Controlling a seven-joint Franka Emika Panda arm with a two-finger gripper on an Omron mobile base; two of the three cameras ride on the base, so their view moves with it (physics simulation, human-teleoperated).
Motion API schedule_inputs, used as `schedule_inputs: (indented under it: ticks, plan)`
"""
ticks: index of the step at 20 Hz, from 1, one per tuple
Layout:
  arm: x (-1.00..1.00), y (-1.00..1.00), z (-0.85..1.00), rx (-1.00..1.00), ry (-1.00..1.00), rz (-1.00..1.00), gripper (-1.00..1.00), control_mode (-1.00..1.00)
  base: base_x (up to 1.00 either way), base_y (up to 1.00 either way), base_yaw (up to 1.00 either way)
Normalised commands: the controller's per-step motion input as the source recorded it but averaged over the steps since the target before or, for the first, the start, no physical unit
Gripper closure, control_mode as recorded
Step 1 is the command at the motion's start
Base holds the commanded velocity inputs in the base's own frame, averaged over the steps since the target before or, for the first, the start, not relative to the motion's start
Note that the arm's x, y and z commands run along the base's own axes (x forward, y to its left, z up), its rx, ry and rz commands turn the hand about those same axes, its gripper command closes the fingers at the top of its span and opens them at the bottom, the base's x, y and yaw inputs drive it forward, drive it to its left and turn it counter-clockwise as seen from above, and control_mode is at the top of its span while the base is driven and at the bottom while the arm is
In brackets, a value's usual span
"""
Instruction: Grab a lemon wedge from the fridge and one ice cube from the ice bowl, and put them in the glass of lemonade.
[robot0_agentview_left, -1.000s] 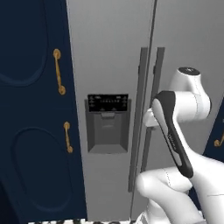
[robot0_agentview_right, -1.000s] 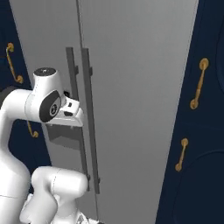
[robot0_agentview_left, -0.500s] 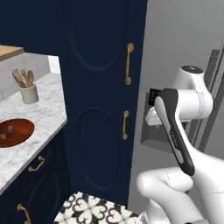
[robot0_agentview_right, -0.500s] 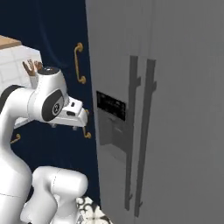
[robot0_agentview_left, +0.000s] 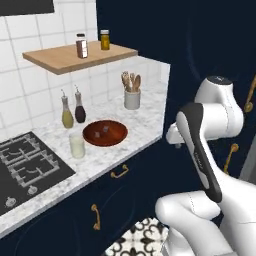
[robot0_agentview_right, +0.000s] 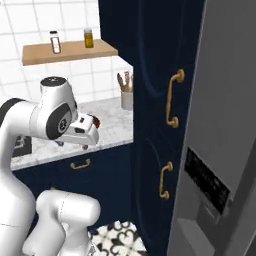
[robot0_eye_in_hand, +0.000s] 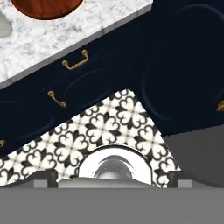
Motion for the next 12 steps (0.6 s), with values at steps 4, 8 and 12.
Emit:
schedule_inputs:
  ticks: [4,8,12]
  plan:
    - [0.00,0.00,0.00,0.00,0.00,0.00,-1.00,1.00,1.00,0.00,0.54]
    - [0.00,0.00,0.00,0.00,0.00,0.00,-1.00,1.00,0.94,0.00,0.28]
    - [0.22,0.00,-0.16,0.00,0.07,0.03,-1.00,-1.00,0.64,0.03,0.08]
